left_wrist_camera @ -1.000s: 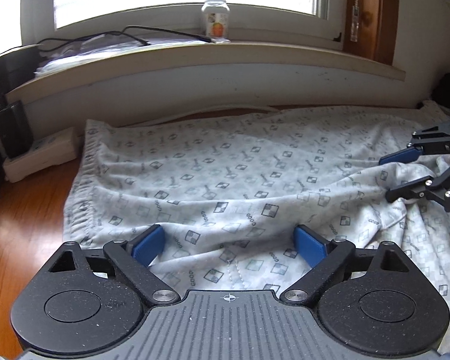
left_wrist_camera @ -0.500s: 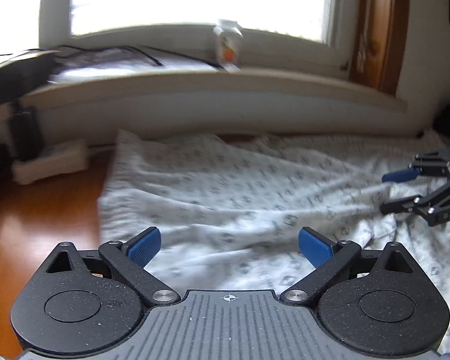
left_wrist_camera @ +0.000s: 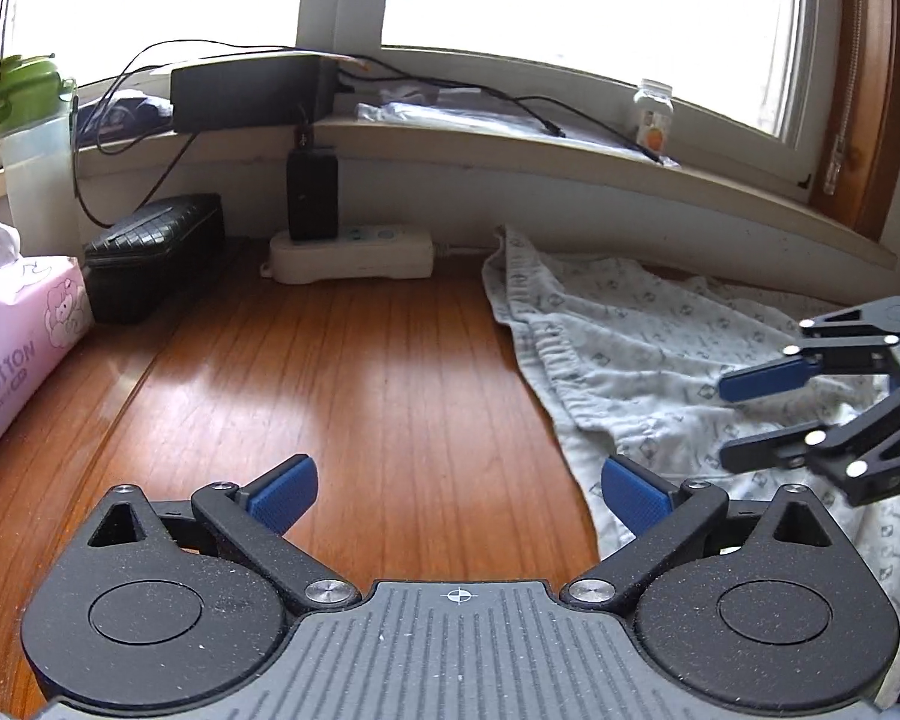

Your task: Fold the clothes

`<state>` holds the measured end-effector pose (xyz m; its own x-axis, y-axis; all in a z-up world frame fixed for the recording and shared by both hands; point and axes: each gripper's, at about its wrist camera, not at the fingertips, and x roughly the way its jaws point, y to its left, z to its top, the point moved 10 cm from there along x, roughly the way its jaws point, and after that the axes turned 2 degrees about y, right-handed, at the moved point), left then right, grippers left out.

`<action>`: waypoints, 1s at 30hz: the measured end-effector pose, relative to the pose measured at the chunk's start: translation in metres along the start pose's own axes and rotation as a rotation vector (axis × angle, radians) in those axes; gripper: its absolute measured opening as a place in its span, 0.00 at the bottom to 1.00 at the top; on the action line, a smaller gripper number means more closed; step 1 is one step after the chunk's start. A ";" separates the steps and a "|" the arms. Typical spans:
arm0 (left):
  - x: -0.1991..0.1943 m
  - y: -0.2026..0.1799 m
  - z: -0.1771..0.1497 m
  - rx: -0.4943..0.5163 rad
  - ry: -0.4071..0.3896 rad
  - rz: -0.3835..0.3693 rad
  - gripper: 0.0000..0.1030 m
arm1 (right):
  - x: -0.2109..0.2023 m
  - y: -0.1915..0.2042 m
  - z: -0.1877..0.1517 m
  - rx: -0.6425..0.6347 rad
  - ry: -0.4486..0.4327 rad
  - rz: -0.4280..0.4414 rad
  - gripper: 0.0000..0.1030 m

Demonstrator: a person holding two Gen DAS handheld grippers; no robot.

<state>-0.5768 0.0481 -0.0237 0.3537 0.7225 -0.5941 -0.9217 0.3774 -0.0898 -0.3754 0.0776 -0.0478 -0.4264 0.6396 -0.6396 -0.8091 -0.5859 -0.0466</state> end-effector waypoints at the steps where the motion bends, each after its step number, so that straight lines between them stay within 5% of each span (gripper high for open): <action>1: 0.001 0.000 0.000 -0.002 0.000 -0.008 0.98 | 0.006 0.005 0.003 -0.005 0.000 0.004 0.46; 11: 0.021 -0.016 0.017 0.007 -0.007 -0.083 0.98 | 0.040 0.021 0.017 -0.002 -0.013 0.048 0.28; 14: 0.031 -0.014 0.021 -0.007 0.008 -0.077 0.97 | 0.038 0.023 0.017 -0.008 -0.008 0.040 0.36; 16: 0.037 -0.016 0.023 0.007 0.025 -0.071 0.96 | 0.025 0.022 0.017 -0.001 -0.030 0.035 0.50; 21: 0.055 -0.027 0.021 0.091 0.079 -0.090 0.79 | -0.012 0.026 0.009 0.018 -0.057 0.038 0.50; 30: 0.074 -0.030 0.032 0.203 0.108 -0.067 0.76 | -0.042 0.077 0.000 -0.059 -0.080 0.106 0.53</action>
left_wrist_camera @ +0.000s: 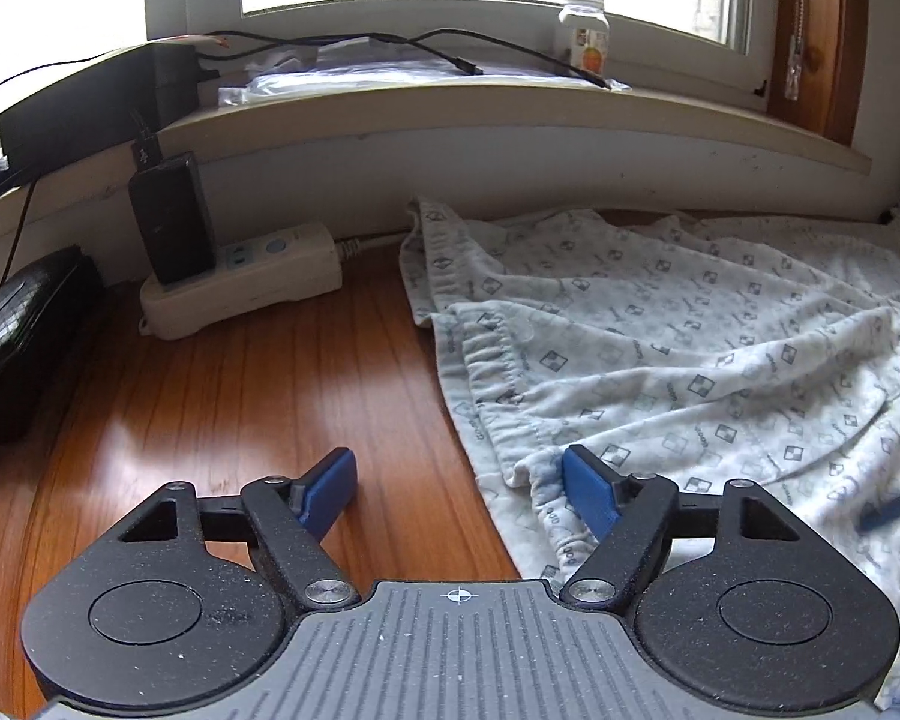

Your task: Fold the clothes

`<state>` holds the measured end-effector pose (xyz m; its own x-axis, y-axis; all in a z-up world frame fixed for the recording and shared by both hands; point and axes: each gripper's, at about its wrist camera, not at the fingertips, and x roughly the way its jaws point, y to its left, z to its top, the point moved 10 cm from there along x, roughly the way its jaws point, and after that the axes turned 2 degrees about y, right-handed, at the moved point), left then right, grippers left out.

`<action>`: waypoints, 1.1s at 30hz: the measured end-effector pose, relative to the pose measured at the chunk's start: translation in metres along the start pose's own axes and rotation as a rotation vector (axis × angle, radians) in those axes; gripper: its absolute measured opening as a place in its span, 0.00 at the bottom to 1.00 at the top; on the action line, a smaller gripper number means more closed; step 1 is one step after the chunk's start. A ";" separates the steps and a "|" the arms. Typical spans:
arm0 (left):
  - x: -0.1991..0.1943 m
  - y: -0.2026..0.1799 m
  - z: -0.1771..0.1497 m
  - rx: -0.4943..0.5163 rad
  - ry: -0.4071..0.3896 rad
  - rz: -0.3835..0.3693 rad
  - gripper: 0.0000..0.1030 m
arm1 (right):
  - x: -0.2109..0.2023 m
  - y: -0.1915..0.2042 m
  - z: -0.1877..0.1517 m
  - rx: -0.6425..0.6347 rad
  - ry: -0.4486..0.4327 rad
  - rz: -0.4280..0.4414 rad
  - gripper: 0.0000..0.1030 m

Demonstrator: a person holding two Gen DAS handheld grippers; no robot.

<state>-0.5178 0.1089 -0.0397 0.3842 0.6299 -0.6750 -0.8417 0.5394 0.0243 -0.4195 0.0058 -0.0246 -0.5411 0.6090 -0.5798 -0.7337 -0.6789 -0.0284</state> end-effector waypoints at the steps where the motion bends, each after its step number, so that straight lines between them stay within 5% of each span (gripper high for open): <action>1: 0.003 0.002 0.004 0.001 0.003 0.001 0.76 | 0.000 0.007 0.001 -0.011 -0.002 0.005 0.53; 19: 0.029 0.009 0.027 -0.010 0.020 0.024 0.77 | 0.020 0.106 -0.013 -0.227 0.031 0.064 0.59; 33: 0.027 0.012 0.027 -0.025 0.060 0.026 0.79 | 0.028 0.109 -0.037 -0.424 0.047 -0.125 0.58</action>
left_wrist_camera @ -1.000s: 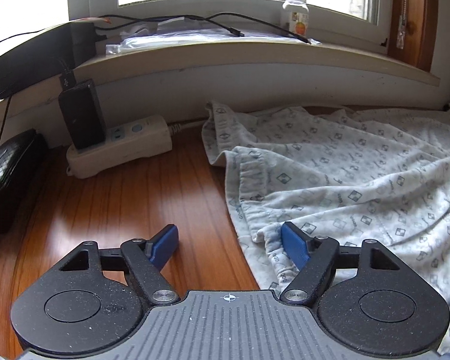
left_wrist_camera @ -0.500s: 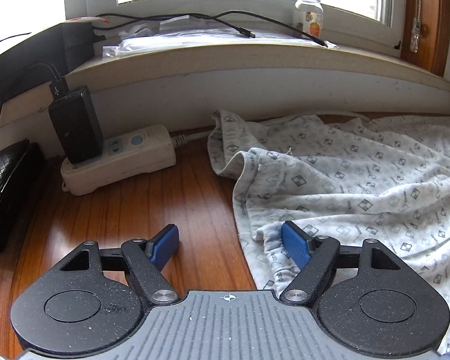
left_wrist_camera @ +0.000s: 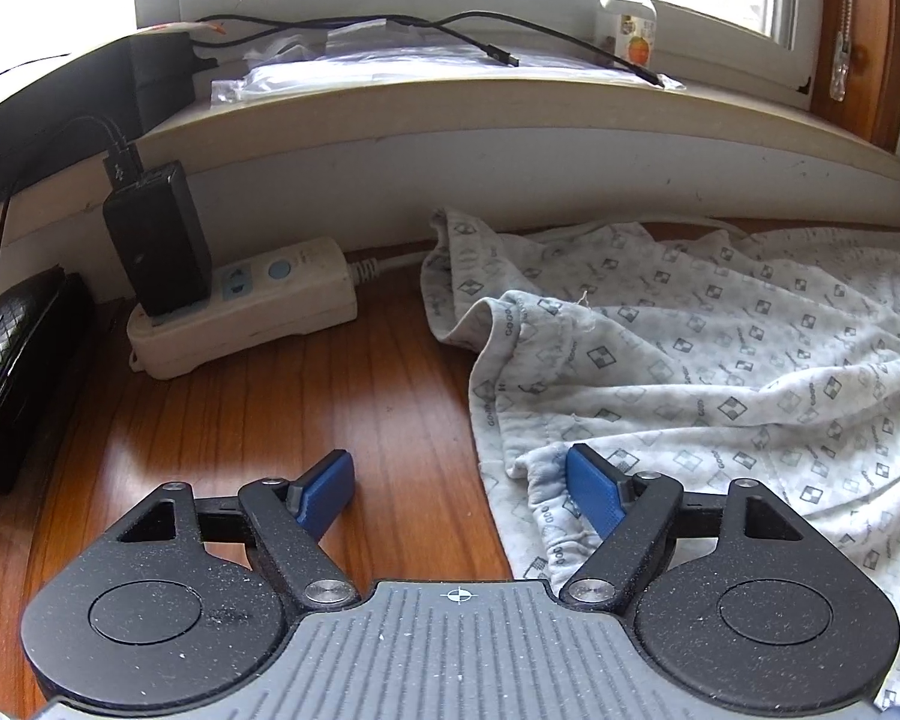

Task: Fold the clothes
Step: 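Grasp the cloth hem with the right gripper and lift it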

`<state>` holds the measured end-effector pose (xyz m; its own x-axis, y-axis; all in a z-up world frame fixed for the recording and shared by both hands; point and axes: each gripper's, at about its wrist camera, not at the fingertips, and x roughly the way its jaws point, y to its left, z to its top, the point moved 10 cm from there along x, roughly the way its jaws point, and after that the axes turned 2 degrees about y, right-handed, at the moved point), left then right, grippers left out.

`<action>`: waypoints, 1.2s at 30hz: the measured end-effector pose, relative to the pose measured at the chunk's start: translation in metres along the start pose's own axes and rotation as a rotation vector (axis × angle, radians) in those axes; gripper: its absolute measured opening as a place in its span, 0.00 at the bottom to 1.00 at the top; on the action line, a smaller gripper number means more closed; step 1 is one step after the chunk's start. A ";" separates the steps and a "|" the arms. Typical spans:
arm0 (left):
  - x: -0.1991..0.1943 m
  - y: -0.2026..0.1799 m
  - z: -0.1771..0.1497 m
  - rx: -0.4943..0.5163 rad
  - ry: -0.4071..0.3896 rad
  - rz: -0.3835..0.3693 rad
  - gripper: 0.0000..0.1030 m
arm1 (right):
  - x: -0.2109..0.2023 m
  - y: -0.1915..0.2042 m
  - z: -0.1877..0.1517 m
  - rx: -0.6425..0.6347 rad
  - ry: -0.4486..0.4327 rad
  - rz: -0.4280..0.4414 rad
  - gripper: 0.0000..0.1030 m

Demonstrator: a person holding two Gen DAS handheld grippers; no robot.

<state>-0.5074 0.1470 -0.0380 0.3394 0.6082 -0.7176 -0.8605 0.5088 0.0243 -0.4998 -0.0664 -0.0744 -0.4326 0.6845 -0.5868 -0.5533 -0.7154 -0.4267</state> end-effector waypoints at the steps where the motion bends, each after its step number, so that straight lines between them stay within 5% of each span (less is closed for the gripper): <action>1: -0.001 0.001 -0.001 -0.002 0.004 -0.001 0.79 | 0.002 0.001 -0.002 -0.009 0.006 -0.019 0.55; 6: -0.006 0.004 -0.006 -0.006 0.005 0.000 0.81 | -0.001 0.001 -0.006 0.019 -0.003 -0.014 0.36; 10: -0.009 0.004 -0.008 -0.009 0.013 0.006 0.81 | -0.008 0.000 -0.004 0.014 -0.024 -0.007 0.10; 16: -0.024 0.004 -0.013 -0.023 0.056 -0.014 0.81 | -0.028 0.000 -0.003 0.110 -0.060 0.122 0.06; 26: -0.047 0.013 -0.026 -0.141 -0.005 -0.049 0.81 | -0.071 0.009 0.016 0.192 -0.127 0.331 0.06; 30: -0.042 0.012 -0.031 -0.113 0.011 -0.031 0.81 | -0.083 0.009 0.018 0.183 -0.137 0.355 0.06; 36: -0.041 0.013 -0.033 -0.076 0.022 0.020 0.80 | -0.090 -0.032 0.030 0.128 -0.138 0.270 0.05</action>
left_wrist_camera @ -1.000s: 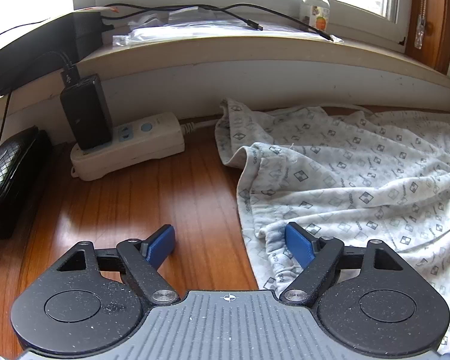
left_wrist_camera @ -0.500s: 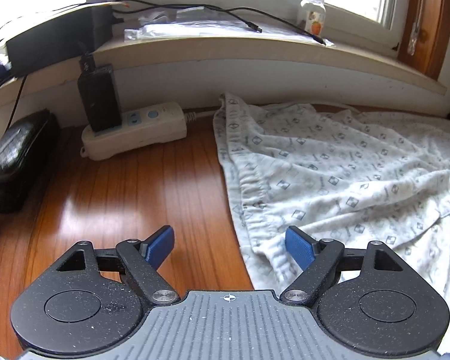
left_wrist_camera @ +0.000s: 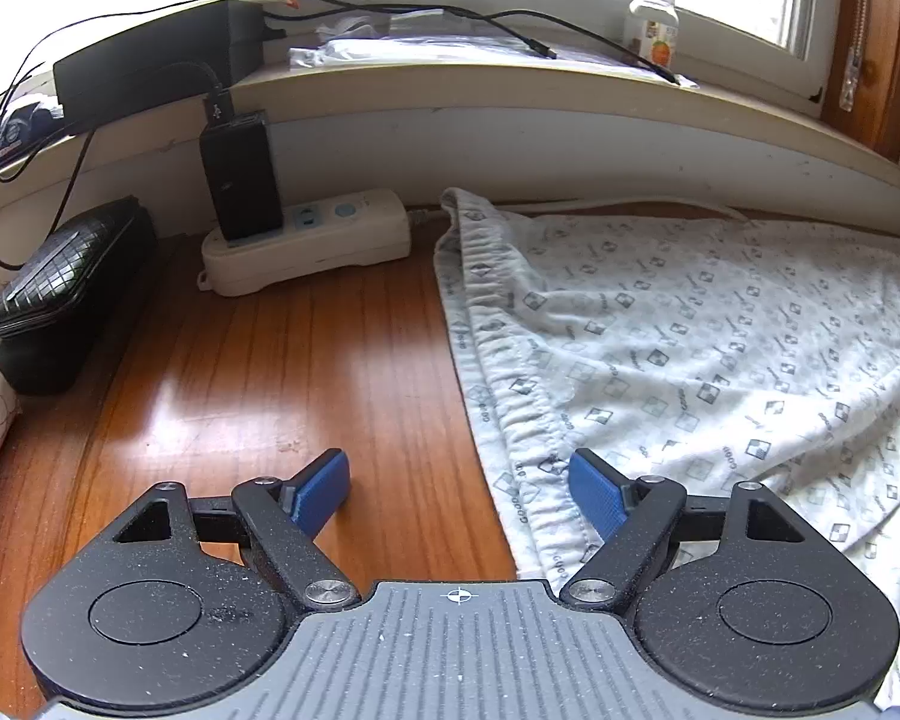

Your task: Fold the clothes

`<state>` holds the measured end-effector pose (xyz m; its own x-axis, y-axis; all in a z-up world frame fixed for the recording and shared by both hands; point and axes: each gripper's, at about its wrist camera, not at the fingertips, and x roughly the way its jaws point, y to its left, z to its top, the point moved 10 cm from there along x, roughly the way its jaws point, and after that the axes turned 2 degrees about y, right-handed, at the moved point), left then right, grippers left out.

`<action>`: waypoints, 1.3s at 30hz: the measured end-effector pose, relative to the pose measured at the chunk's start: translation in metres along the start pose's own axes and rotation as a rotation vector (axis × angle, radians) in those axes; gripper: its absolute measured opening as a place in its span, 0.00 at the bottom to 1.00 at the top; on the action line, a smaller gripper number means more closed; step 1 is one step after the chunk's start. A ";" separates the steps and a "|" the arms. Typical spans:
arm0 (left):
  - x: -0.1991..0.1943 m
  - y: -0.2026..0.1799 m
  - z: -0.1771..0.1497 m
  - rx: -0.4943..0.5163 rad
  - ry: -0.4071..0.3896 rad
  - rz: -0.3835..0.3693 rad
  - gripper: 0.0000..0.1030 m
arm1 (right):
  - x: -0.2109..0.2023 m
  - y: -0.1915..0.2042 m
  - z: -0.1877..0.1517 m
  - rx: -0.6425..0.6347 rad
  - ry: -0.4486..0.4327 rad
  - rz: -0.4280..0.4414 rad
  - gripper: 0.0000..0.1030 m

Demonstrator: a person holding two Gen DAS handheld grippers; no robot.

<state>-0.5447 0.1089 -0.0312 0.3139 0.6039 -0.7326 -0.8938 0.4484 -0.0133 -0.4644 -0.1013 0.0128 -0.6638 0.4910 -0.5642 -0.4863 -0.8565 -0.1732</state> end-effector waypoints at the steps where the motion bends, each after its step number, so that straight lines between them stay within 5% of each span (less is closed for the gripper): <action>1: 0.000 0.001 0.000 -0.003 -0.001 0.000 0.80 | -0.001 -0.008 0.003 -0.022 0.011 -0.026 0.05; 14: -0.026 0.040 0.012 -0.112 -0.095 0.070 0.80 | 0.004 -0.137 0.021 -0.218 0.117 -0.286 0.05; 23: -0.042 0.052 0.010 -0.147 -0.146 0.042 0.81 | 0.071 -0.255 0.039 -0.387 0.179 -0.523 0.05; 29: -0.041 0.047 0.004 -0.150 -0.148 0.027 0.81 | 0.124 -0.323 0.021 -0.316 0.213 -0.663 0.11; 31: -0.042 0.039 0.005 -0.135 -0.150 0.015 0.81 | 0.130 -0.334 0.009 -0.249 0.226 -0.659 0.35; 33: -0.042 0.029 0.008 -0.111 -0.157 0.003 0.81 | 0.122 -0.339 0.002 -0.163 0.197 -0.637 0.42; 39: -0.029 -0.014 0.027 -0.038 -0.175 -0.050 0.80 | 0.064 -0.345 -0.025 0.092 0.157 -0.575 0.42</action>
<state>-0.5323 0.1028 0.0083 0.4060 0.6885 -0.6010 -0.8861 0.4574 -0.0747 -0.3248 0.2211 0.0165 -0.1914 0.8358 -0.5145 -0.7941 -0.4399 -0.4193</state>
